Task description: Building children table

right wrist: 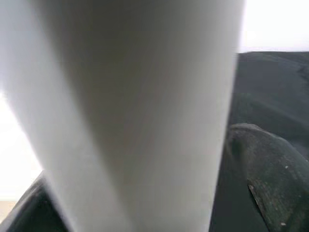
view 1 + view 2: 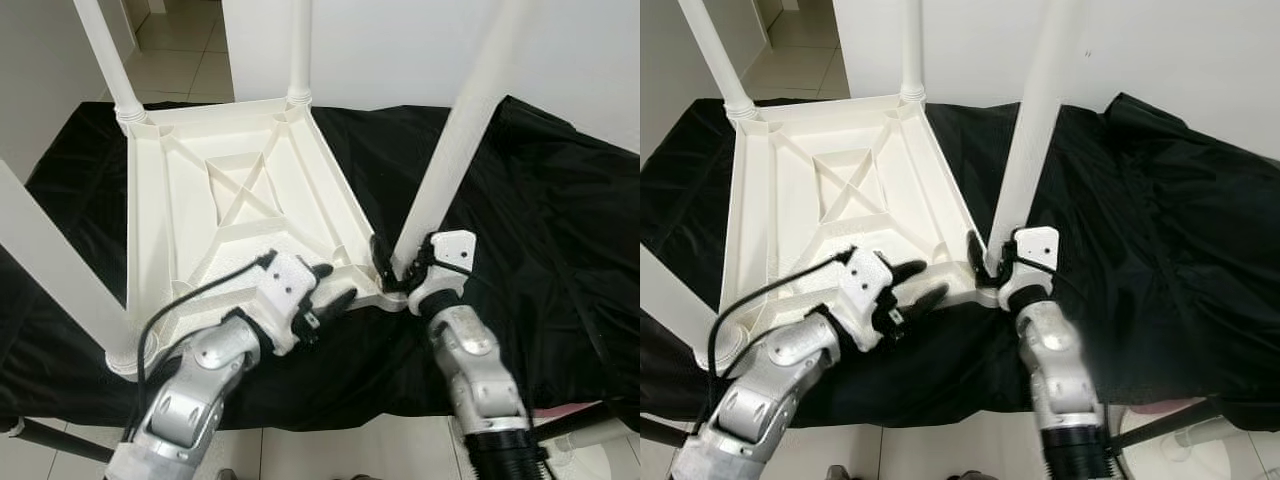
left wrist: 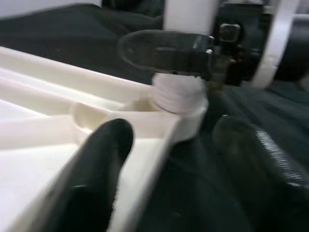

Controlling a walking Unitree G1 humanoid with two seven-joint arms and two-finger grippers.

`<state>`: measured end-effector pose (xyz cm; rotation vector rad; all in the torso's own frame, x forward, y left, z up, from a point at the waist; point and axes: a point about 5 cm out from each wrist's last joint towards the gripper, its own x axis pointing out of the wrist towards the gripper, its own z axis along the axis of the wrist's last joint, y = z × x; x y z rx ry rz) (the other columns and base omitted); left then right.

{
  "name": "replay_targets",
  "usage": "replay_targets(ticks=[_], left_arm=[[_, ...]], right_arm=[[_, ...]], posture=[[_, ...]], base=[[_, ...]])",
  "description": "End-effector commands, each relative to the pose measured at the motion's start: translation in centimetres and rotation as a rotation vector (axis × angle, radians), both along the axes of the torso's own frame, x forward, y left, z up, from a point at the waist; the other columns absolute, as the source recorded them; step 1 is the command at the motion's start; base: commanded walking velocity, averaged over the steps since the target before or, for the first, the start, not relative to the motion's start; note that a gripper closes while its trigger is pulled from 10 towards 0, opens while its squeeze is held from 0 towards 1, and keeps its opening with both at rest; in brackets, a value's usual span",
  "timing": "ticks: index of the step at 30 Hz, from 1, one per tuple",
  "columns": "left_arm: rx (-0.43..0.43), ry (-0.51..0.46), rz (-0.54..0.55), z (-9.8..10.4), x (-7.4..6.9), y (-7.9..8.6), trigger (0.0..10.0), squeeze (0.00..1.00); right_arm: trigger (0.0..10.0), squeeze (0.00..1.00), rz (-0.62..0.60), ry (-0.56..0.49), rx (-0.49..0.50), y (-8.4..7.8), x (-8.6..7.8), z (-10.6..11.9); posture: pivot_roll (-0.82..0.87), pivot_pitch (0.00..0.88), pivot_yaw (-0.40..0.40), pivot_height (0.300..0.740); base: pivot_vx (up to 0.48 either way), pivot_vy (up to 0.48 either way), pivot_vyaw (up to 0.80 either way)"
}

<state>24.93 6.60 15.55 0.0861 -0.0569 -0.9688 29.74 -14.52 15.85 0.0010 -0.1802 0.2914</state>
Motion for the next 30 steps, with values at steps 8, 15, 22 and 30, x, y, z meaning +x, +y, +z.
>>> replay_targets(ticks=[8, 15, 22, 30], left_arm=[[0.028, -0.027, -0.062, 0.6, -0.4, -0.9, 10.0, 0.00], [0.017, -0.023, -0.052, 1.2, -0.1, -0.9, 10.0, 0.00], [0.024, -0.040, -0.050, 1.3, 0.0, -1.3, 10.0, 0.00], [0.021, -0.058, -0.044, 1.6, 0.3, -1.5, 10.0, 0.00]], right_arm=[[10.0, 0.00, 0.242, 0.012, -0.118, -1.5, 0.0, -0.8], [10.0, 0.00, 0.314, 0.013, -0.161, -1.9, 1.1, -0.5], [0.0, 0.00, 0.386, 0.012, -0.190, -1.3, 1.6, -0.4], [0.0, 0.00, 0.408, 0.017, -0.188, -1.3, 1.7, -0.6]], posture=[[-0.04, 0.079, -0.038, 0.740], [-0.04, 0.083, -0.027, 0.740], [-0.04, 0.096, -0.021, 0.740], [-0.04, 0.107, -0.020, 0.740]], base=[[0.000, 0.000, 0.00], [0.000, 0.000, 0.00], [0.000, 0.000, 0.00], [0.000, 0.000, 0.00]])
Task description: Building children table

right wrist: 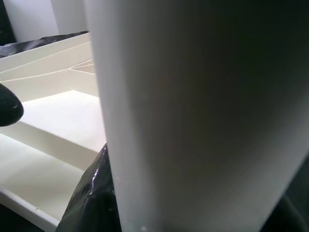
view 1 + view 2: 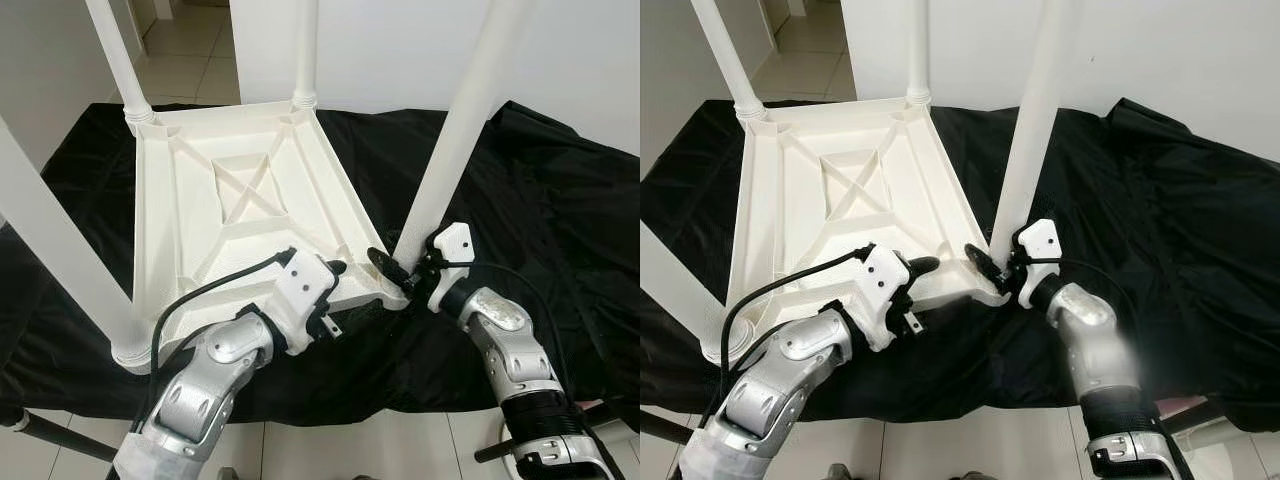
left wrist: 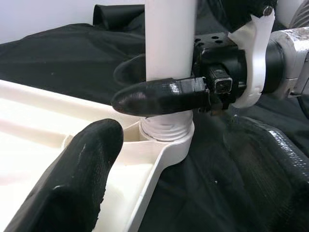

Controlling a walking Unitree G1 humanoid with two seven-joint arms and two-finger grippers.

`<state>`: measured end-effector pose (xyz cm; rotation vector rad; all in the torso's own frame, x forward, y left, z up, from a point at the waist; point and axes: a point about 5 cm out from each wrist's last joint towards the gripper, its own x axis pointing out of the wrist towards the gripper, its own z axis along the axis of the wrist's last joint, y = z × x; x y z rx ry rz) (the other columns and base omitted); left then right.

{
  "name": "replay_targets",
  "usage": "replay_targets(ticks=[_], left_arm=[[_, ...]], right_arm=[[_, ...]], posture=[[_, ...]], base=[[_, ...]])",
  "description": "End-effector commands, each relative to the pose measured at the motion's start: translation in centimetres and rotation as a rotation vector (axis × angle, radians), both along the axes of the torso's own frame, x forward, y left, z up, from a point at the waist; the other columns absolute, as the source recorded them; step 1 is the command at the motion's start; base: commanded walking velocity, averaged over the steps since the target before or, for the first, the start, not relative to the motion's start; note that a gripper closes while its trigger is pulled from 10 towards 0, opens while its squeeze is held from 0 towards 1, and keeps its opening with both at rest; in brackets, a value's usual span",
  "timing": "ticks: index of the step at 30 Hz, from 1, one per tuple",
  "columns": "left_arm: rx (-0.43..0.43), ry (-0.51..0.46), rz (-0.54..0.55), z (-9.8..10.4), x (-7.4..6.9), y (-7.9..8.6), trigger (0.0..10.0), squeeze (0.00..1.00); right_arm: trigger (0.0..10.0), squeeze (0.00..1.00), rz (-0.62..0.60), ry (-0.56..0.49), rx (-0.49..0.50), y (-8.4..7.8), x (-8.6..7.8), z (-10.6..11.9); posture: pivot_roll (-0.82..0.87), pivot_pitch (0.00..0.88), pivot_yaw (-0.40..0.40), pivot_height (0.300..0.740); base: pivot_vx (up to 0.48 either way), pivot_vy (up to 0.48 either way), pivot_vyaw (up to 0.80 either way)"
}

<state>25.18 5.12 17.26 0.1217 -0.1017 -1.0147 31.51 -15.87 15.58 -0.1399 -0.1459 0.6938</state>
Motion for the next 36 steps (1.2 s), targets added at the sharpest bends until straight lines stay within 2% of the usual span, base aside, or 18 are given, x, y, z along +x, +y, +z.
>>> replay_targets(ticks=[1, 2, 4, 5, 7, 8, 10, 13, 14, 16, 17, 19, 20, 23, 24, 28, 30, 36], left_arm=[[0.012, -0.006, 0.010, -0.1, 0.1, 0.0, 10.0, 0.00], [0.016, -0.006, 0.014, -0.2, 0.2, 0.1, 10.0, 0.00], [0.019, -0.007, 0.016, -0.3, 0.2, 0.1, 10.0, 0.00], [0.020, -0.007, 0.016, -0.3, 0.2, 0.2, 10.0, 0.00], [0.020, -0.007, 0.016, -0.3, 0.2, 0.2, 10.0, 0.00], [0.022, -0.007, 0.017, -0.4, 0.2, 0.1, 10.0, 0.00], [0.022, -0.007, 0.017, -0.4, 0.2, 0.1, 10.0, 0.00], [0.033, -0.009, 0.027, -0.9, 0.4, 0.2, 10.0, 0.00], [0.033, -0.009, 0.027, -0.9, 0.4, 0.2, 10.0, 0.00], [0.038, -0.007, 0.039, -1.1, 0.6, 0.4, 10.0, 0.00], [0.038, -0.007, 0.039, -1.1, 0.6, 0.4, 10.0, 0.00], [0.042, -0.005, 0.047, -1.3, 0.8, 0.6, 10.0, 0.00], [0.045, -0.004, 0.053, -1.5, 0.8, 0.7, 10.0, 0.00], [0.048, -0.002, 0.058, -1.7, 0.8, 0.8, 10.0, 0.00], [0.042, 0.000, 0.069, -1.7, 1.0, 0.8, 10.0, 0.00], [0.039, 0.001, 0.075, -1.8, 1.1, 0.8, 10.0, 0.00], [0.036, -0.001, 0.085, -1.8, 1.1, 1.0, 10.0, 0.00], [0.045, -0.008, 0.112, -1.9, 1.3, 1.6, 10.0, 0.00]], right_arm=[[0.0, 0.00, 0.006, 0.013, -0.012, -0.1, -0.2, -0.5], [5.8, 0.00, -0.012, 0.019, 0.000, -0.2, -0.3, -0.6], [5.8, 0.00, -0.024, 0.022, 0.009, -0.3, -0.4, -0.7], [8.9, 0.00, -0.034, 0.022, 0.018, -0.3, -0.4, -0.7], [8.9, 0.00, -0.034, 0.022, 0.018, -0.3, -0.4, -0.7], [10.0, 0.00, -0.048, 0.022, 0.037, -0.2, -0.7, -0.8], [10.0, 0.00, -0.048, 0.022, 0.037, -0.2, -0.7, -0.8], [10.0, 0.00, -0.165, 0.009, 0.101, 0.6, -1.8, -1.1], [10.0, 0.00, -0.165, 0.009, 0.101, 0.6, -1.8, -1.1], [10.0, 0.00, -0.270, 0.003, 0.122, 0.7, -2.2, -1.2], [10.0, 0.00, -0.270, 0.003, 0.122, 0.7, -2.2, -1.2], [10.0, 0.00, -0.376, 0.011, 0.123, 0.6, -2.4, -1.5], [10.0, 0.00, -0.455, 0.019, 0.161, 0.8, -2.7, -1.7], [10.0, 0.00, -0.541, 0.024, 0.179, 1.5, -3.4, -2.1], [10.0, 0.00, -0.631, 0.051, 0.202, 2.0, -3.6, -2.5], [10.0, 0.00, -0.667, 0.061, 0.217, 2.3, -3.7, -2.8], [10.0, 0.00, -0.754, 0.066, 0.227, 2.6, -3.6, -3.0], [10.0, 0.00, -0.783, 0.077, 0.237, 3.2, -3.5, -3.0]], posture=[[-0.05, 0.106, -0.020, 0.740], [-0.05, 0.105, -0.018, 0.740], [-0.05, 0.105, -0.018, 0.740], [-0.05, 0.105, -0.018, 0.740], [-0.05, 0.105, -0.018, 0.740], [-0.05, 0.101, -0.020, 0.740], [-0.05, 0.101, -0.020, 0.740], [-0.06, 0.083, -0.023, 0.740], [-0.06, 0.083, -0.023, 0.740], [-0.06, 0.077, -0.026, 0.740], [-0.06, 0.077, -0.026, 0.740], [-0.06, 0.064, -0.026, 0.740], [-0.06, 0.053, -0.025, 0.740], [-0.06, 0.036, -0.024, 0.740], [-0.06, 0.024, -0.023, 0.740], [-0.06, 0.007, -0.022, 0.740], [-0.06, 0.000, -0.022, 0.740], [-0.03, 0.000, -0.024, 0.740]], base=[[0.000, 0.000, 0.00], [0.000, 0.000, 0.00], [0.000, 0.000, 0.00], [0.000, 0.000, 0.00], [0.000, 0.000, 0.00], [0.000, 0.000, 0.00], [0.000, 0.000, 0.00], [0.000, 0.000, 0.00], [0.000, 0.000, 0.00], [0.000, 0.000, 0.00], [0.000, 0.000, 0.00], [0.000, 0.000, 0.00], [0.000, 0.000, 0.00], [0.000, 0.000, 0.00], [0.000, 0.000, 0.00], [0.000, 0.000, 0.00], [0.000, 0.000, 0.00], [0.000, 0.000, 0.00]])
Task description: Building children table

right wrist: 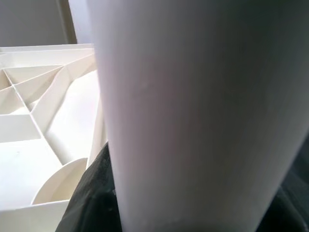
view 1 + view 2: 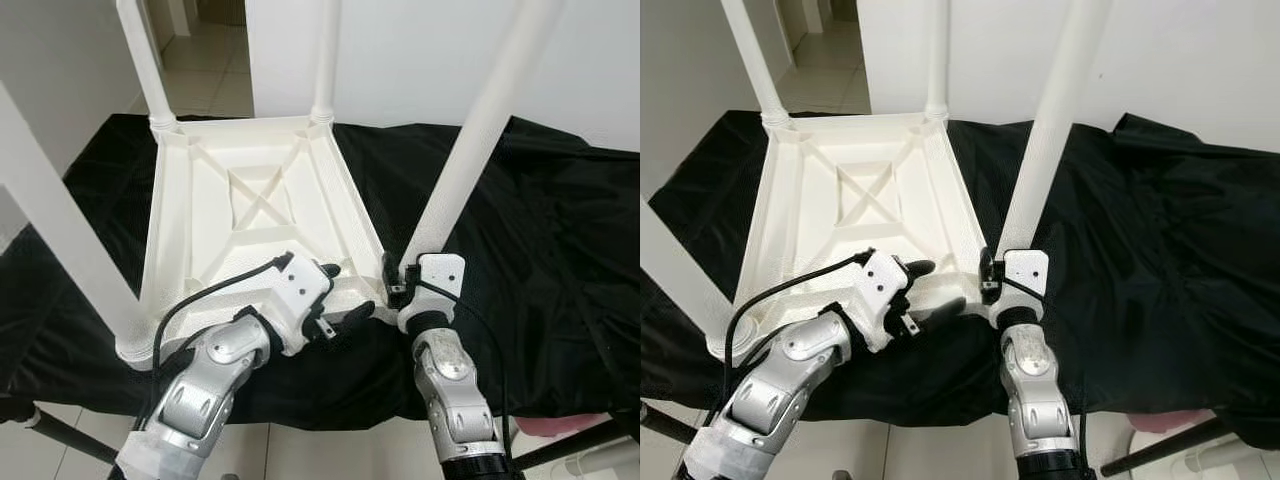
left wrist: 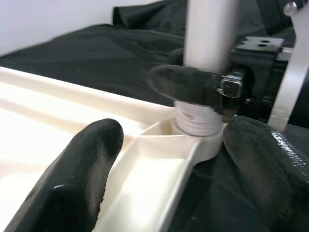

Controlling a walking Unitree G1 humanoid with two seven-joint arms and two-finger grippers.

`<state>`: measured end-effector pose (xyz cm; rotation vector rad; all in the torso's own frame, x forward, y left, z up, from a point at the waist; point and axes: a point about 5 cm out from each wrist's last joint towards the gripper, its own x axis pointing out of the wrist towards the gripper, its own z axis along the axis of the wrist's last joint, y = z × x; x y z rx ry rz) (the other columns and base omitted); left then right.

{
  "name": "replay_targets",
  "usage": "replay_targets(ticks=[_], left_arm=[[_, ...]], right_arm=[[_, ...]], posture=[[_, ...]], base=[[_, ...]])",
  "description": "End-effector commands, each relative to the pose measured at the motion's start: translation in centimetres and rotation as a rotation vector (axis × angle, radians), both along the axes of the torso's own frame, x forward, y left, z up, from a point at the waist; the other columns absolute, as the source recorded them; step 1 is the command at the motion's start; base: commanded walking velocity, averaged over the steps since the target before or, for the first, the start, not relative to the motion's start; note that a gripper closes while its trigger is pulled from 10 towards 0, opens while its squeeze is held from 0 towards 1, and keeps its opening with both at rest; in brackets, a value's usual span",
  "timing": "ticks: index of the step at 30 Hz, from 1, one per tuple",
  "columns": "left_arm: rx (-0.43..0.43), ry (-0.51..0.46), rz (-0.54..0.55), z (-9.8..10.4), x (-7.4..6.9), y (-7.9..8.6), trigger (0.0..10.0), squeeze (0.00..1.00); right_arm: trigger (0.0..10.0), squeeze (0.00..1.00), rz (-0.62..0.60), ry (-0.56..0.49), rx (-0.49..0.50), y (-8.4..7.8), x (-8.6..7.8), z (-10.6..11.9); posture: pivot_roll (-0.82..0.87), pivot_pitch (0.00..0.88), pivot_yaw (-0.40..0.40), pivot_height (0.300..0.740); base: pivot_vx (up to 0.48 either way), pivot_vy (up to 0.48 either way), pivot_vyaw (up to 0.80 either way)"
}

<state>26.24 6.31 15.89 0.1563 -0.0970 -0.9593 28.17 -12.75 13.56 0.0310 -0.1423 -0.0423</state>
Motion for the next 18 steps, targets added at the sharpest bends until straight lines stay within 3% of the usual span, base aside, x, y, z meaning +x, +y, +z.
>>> replay_targets(ticks=[1, 2, 3, 4, 5, 12, 15, 16, 17, 18], left_arm=[[0.017, 0.006, 0.056, -0.6, 0.2, 0.5, 10.0, 0.00], [0.020, 0.002, 0.057, -0.6, 0.3, 0.5, 10.0, 0.00], [0.035, -0.007, 0.040, -0.6, 0.0, 0.7, 10.0, 0.00], [0.045, -0.014, 0.027, -0.7, -0.2, 0.8, 10.0, 0.00], [0.058, -0.018, 0.005, -0.8, -0.5, 1.1, 10.0, 0.00], [0.068, -0.019, -0.016, -0.8, -0.7, 1.6, 10.0, 0.00], [0.069, -0.024, -0.014, -0.6, -0.4, 1.6, 10.0, 0.00], [0.068, -0.025, -0.018, -0.6, -0.3, 1.4, 10.0, 0.00], [0.070, -0.027, -0.024, -0.6, -0.2, 1.2, 10.0, 0.00], [0.072, -0.029, -0.029, -0.6, -0.2, 1.1, 10.0, 0.00]], right_arm=[[10.0, 0.00, -0.056, 0.056, 0.036, 0.1, -0.1, -1.0], [10.0, 0.00, -0.063, 0.061, 0.028, 0.2, -0.2, -1.0], [10.0, 0.09, -0.023, 0.063, 0.042, 0.2, -0.2, -1.1], [10.0, 0.09, 0.008, 0.064, 0.053, 0.3, -0.3, -1.2], [10.0, 1.00, 0.059, 0.037, 0.068, 0.1, -0.4, -0.9], [10.0, 1.00, 0.083, -0.008, 0.058, -1.2, -0.2, -0.5], [10.0, 1.00, 0.180, -0.024, 0.000, -1.8, 0.1, -0.1], [10.0, 0.24, 0.237, -0.033, -0.016, -1.9, 0.1, 0.2], [10.0, 0.00, 0.289, -0.038, -0.023, -2.0, 0.1, 0.4], [10.0, 0.00, 0.324, -0.042, -0.026, -2.0, 0.1, 0.5]], posture=[[-0.03, 0.000, -0.024, 0.740], [-0.03, 0.000, -0.024, 0.740], [-0.03, 0.000, -0.027, 0.740], [-0.03, 0.000, -0.027, 0.740], [-0.02, 0.000, -0.025, 0.740], [-0.02, 0.000, -0.021, 0.740], [-0.04, 0.000, 0.013, 0.740], [-0.04, 0.000, 0.021, 0.740], [-0.04, 0.000, 0.025, 0.740], [-0.04, 0.000, 0.025, 0.740]], base=[[0.000, 0.000, 0.00], [0.000, 0.000, 0.00], [0.000, 0.000, 0.00], [0.000, 0.000, 0.00], [0.000, 0.000, 0.00], [0.000, 0.000, 0.00], [0.000, 0.000, 0.00], [0.000, 0.000, 0.00], [0.000, 0.000, 0.00], [0.000, 0.000, 0.00]])
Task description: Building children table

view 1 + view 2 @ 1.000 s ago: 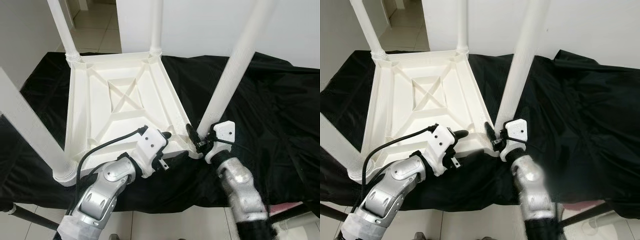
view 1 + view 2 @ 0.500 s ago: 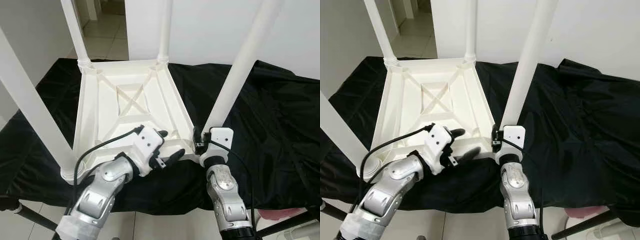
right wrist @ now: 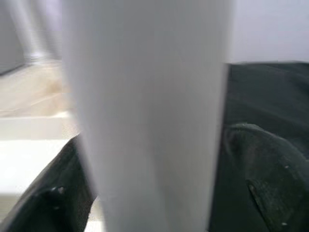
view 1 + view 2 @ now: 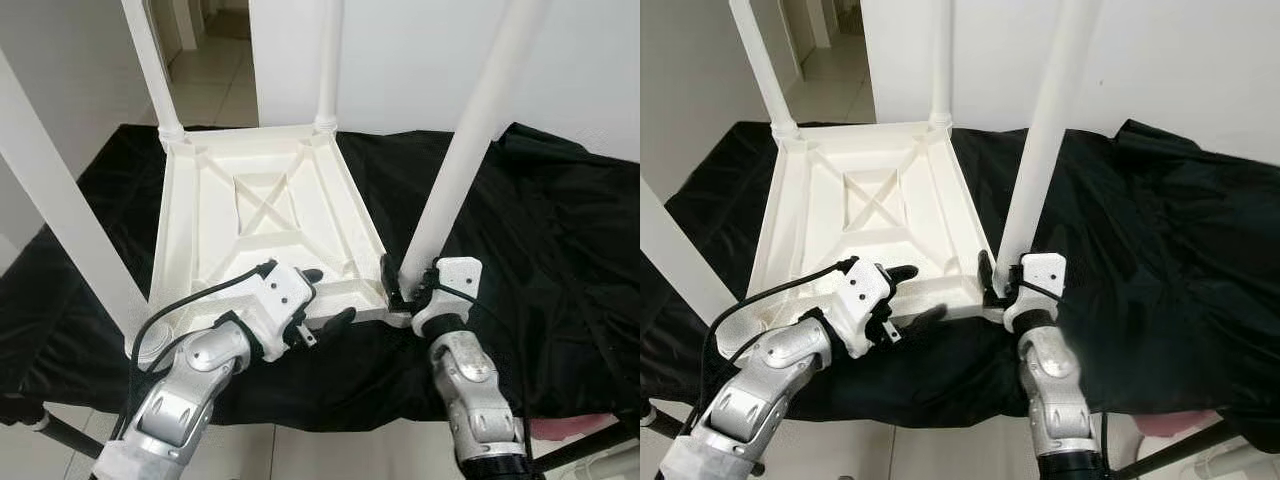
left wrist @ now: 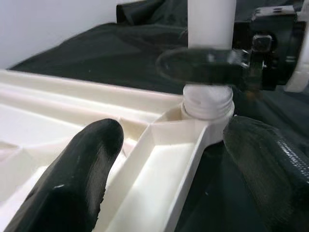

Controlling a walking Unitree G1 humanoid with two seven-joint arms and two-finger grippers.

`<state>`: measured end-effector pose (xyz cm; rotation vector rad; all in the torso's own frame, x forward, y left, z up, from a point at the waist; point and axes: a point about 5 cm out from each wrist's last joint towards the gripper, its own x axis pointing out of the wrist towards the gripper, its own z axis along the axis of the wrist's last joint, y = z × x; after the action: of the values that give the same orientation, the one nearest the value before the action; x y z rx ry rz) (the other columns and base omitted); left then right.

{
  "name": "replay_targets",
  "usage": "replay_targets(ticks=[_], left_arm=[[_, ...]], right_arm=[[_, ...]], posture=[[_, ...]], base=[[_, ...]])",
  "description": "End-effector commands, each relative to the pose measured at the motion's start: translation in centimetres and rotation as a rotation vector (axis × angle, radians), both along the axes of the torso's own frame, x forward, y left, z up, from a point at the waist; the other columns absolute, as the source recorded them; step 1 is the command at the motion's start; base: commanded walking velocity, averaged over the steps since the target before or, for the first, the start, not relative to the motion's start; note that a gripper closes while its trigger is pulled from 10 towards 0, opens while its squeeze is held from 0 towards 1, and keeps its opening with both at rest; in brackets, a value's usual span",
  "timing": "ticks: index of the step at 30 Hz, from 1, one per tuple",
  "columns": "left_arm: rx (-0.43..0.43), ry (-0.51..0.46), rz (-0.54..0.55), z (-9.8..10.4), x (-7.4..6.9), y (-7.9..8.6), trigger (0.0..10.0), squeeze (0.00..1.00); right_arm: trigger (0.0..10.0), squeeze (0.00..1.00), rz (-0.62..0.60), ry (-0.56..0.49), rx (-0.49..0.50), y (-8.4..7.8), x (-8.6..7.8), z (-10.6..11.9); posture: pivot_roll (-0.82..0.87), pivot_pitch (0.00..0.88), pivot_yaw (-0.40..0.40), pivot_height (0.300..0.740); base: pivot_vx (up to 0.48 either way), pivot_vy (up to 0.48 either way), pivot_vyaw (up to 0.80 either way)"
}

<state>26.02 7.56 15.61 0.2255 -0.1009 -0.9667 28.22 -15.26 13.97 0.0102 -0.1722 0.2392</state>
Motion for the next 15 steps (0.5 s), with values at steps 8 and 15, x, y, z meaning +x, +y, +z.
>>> replay_targets(ticks=[8, 15], left_arm=[[0.026, -0.011, -0.031, 0.0, 0.3, -0.9, 10.0, 0.00], [0.028, -0.003, -0.015, -0.3, 0.3, -1.0, 10.0, 0.00]], right_arm=[[10.0, 0.00, 0.290, -0.007, -0.061, 0.0, 0.1, 0.6], [4.5, 0.00, 0.409, 0.057, -0.177, -0.7, 0.8, -0.1]], posture=[[-0.03, 0.000, 0.039, 0.740], [-0.01, 0.000, 0.024, 0.740]], base=[[0.000, 0.000, 0.00], [0.000, 0.000, 0.00]])
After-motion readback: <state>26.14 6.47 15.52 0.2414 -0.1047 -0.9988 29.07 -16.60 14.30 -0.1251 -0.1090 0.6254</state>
